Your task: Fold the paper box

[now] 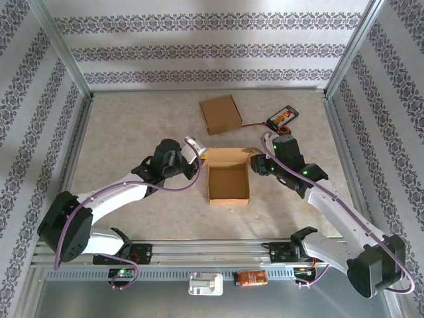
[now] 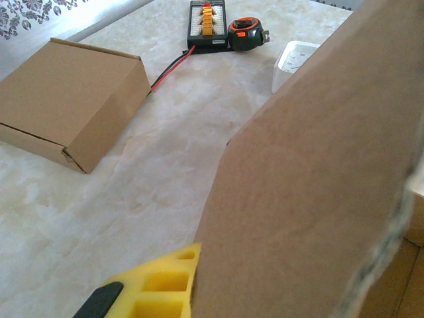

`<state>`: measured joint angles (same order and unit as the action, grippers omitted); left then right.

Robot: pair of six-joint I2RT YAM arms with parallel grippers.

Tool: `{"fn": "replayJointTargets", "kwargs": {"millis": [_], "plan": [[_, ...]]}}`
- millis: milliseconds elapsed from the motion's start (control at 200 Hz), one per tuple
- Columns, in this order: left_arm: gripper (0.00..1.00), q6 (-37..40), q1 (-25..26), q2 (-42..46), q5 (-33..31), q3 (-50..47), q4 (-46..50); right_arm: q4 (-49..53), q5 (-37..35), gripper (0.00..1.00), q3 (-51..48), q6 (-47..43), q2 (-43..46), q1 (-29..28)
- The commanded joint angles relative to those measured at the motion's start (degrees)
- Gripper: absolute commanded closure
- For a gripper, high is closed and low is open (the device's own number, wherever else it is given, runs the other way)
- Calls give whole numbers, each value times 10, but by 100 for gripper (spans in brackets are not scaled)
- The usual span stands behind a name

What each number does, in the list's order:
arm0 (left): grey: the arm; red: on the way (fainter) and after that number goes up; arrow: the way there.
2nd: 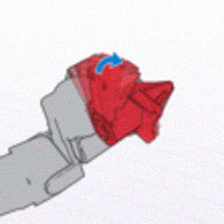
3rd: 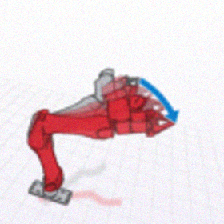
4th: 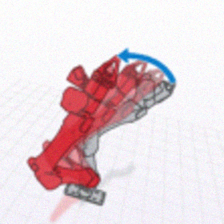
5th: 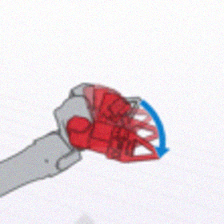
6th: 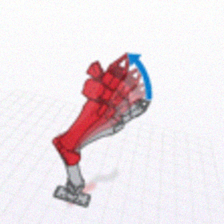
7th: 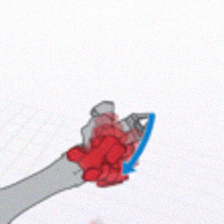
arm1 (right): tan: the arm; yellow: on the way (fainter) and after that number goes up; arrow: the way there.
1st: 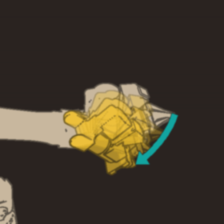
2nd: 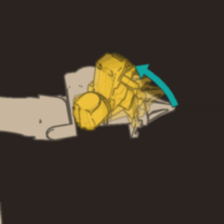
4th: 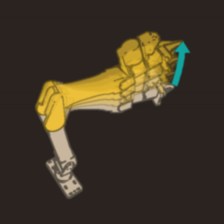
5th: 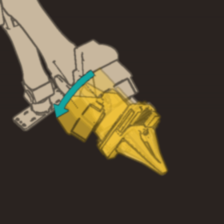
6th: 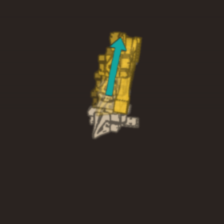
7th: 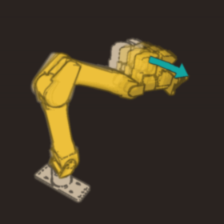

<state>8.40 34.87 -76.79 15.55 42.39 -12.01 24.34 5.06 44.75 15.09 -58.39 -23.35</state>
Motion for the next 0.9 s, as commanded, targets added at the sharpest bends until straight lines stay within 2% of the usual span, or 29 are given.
{"fn": "replayJointTargets", "kwargs": {"millis": [0,230,360,495,630,735,894], "plan": [[92,4,6,-6,-3,15,5,-41,4,68,-17,-2,11,2],[92,-7,6,-11,18,12,-9,-66,21,75,-26,2,0,-4],[92,-27,7,-9,11,14,-10,-69,17,83,-27,13,-3,-9],[92,-134,13,-28,-3,44,10,-67,11,87,-27,61,-3,-15],[95,-238,47,-47,-57,59,22,-52,-3,87,-22,119,-1,-24],[99,-313,53,-54,-80,57,15,-39,-9,88,-20,168,1,-25],[99,-392,57,-57,-76,54,8,-34,-2,89,-25,211,4,-32]]}}
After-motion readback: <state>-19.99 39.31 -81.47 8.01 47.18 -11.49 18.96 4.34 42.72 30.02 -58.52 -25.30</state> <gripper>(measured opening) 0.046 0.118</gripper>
